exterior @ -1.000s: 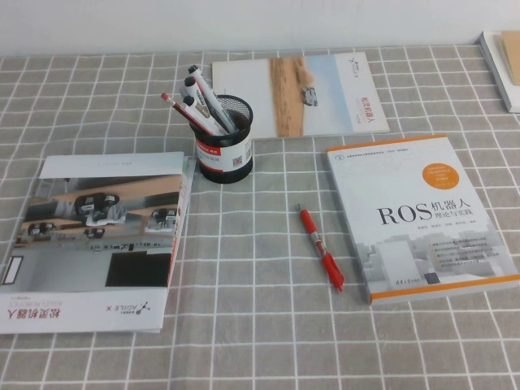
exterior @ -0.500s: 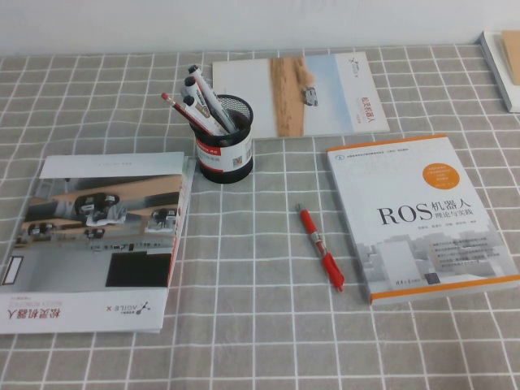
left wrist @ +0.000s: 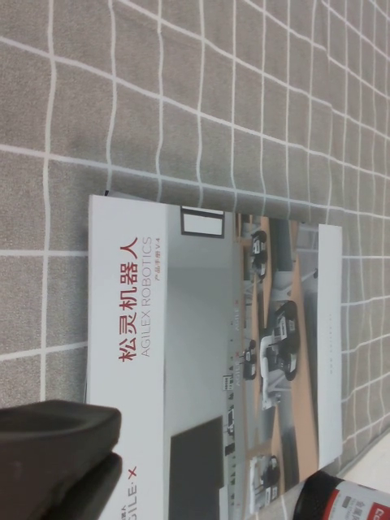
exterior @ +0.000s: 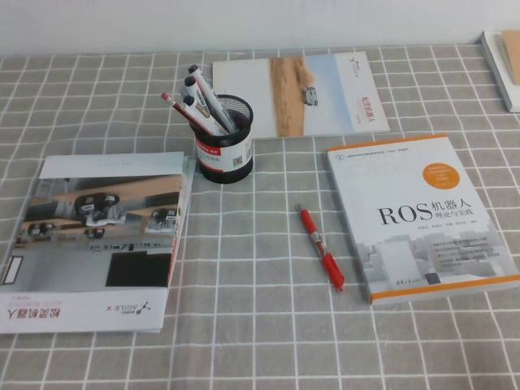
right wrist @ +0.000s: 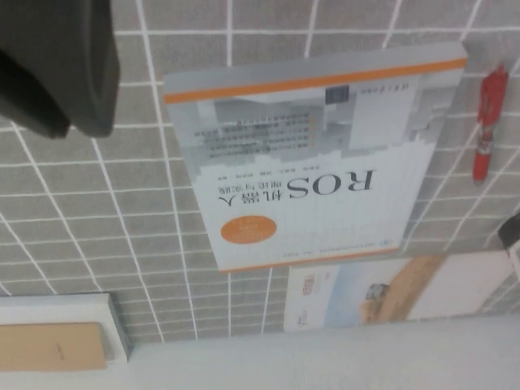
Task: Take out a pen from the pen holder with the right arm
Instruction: 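Take a marker out of the pen holder and lay it on the table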
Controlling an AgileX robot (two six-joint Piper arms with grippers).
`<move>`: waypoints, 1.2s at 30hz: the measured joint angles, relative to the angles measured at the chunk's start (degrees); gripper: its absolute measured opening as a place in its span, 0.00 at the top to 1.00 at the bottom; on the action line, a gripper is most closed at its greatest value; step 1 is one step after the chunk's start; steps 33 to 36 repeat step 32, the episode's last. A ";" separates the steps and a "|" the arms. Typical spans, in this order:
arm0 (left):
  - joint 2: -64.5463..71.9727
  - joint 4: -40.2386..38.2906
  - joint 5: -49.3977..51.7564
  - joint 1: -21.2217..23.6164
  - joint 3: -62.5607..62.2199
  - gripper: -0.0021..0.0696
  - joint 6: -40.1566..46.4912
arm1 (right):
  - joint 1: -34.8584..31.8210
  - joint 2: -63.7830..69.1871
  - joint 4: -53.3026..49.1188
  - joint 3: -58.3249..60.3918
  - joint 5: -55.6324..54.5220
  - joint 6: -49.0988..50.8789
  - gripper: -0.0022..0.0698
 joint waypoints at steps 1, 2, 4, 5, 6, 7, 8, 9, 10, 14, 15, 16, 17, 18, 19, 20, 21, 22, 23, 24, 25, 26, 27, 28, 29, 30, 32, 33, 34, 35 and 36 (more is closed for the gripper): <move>0.00 0.00 0.00 0.00 0.00 0.98 0.00 | 0.00 0.00 -0.41 0.00 0.65 0.00 0.99; 0.00 0.00 0.00 0.00 0.00 0.98 0.00 | 0.00 0.00 -0.77 0.00 1.42 -0.15 0.99; 0.00 0.00 0.00 0.00 0.00 0.98 0.00 | 0.00 0.00 -0.92 0.00 3.52 -0.19 0.99; 0.00 0.00 0.00 0.00 0.00 0.98 0.00 | 0.00 0.00 -0.92 0.00 4.99 -0.19 0.99; 0.00 0.00 0.00 0.00 0.00 0.98 0.00 | 0.00 0.00 -0.92 0.00 6.56 -0.19 0.99; 0.00 0.00 0.00 0.00 0.00 0.98 0.00 | 0.00 0.00 -0.92 0.00 7.76 -0.19 0.99; 0.00 0.00 0.00 0.00 0.00 0.98 0.00 | 0.00 0.00 -0.92 0.00 8.92 -0.29 0.99; 0.00 0.00 0.00 0.00 0.00 0.98 0.00 | 0.00 0.00 -0.92 0.00 9.64 -0.29 0.99; 0.00 0.00 0.00 0.00 0.00 0.98 0.00 | 0.00 0.00 -1.03 0.00 9.88 -0.29 0.99; 0.00 0.00 0.00 0.00 0.00 0.98 0.00 | 0.00 0.00 -1.01 0.00 9.86 -0.29 0.99; 0.00 0.00 0.00 0.00 0.00 0.98 0.00 | 0.00 0.00 -1.01 0.00 10.00 -0.29 0.99; 0.00 0.00 0.00 0.00 0.00 0.98 0.00 | 0.00 0.00 -1.01 0.00 9.99 -0.29 0.99; 0.00 0.00 0.00 0.00 0.00 0.98 0.00 | 0.00 0.00 -1.01 0.00 9.99 -0.29 0.99; 0.00 0.00 0.00 0.00 0.00 0.98 0.00 | 0.00 0.00 -1.01 0.00 9.99 -0.29 0.99; 0.00 0.00 0.00 0.00 0.00 0.98 0.00 | 0.00 0.00 -1.01 0.00 9.99 -0.29 0.99; 0.00 0.00 0.00 0.00 0.00 0.98 0.00 | 0.00 0.00 -1.01 0.00 9.99 -0.29 0.99; 0.00 0.00 0.00 0.00 0.00 0.98 0.00 | 0.00 0.00 -1.01 0.00 9.99 -0.29 0.99; 0.00 0.00 0.00 0.00 0.00 0.98 0.00 | 0.00 0.00 -1.01 0.00 9.99 -0.29 0.99; 0.00 0.00 0.00 0.00 0.00 0.98 0.00 | 0.00 0.00 -1.01 0.00 9.99 -0.29 0.99; 0.00 0.00 0.00 0.00 0.00 0.98 0.00 | 0.00 0.00 -1.01 0.00 9.99 -0.29 0.99; 0.00 0.00 0.00 0.00 0.00 0.98 0.00 | 0.00 0.00 -1.01 0.00 9.99 -0.29 0.99; 0.00 0.00 0.00 0.00 0.00 0.98 0.00 | 0.00 0.00 -1.01 0.00 9.99 -0.29 0.99; 0.00 0.00 0.00 0.00 0.00 0.98 0.00 | 0.00 0.00 -1.01 0.00 10.02 -0.29 0.99; 0.00 0.00 0.00 0.00 0.00 0.98 0.00 | 0.00 0.00 -1.01 0.00 10.02 -0.29 0.99; 0.00 0.00 0.00 0.00 0.00 0.98 0.00 | 0.00 0.00 -1.01 0.00 10.02 -0.29 0.99; 0.00 0.00 0.00 0.00 0.00 0.98 0.00 | 0.00 0.00 -1.01 0.00 10.02 -0.29 0.99; 0.00 0.00 0.00 0.00 0.00 0.98 0.00 | 0.00 0.00 -1.01 0.00 10.02 -0.29 0.99; 0.00 0.00 0.00 0.00 0.00 0.98 0.00 | 0.00 0.00 -1.01 0.00 10.02 -0.29 0.99; 0.00 0.00 0.00 0.00 0.00 0.98 0.00 | 0.00 0.00 -1.01 0.00 10.02 -0.29 0.99; 0.00 0.00 0.00 0.00 0.00 0.98 0.00 | 0.00 0.00 -1.01 0.00 10.02 -0.29 0.99; 0.00 0.00 0.00 0.00 0.00 0.98 0.00 | 0.00 0.00 -1.01 0.00 10.02 -0.29 0.99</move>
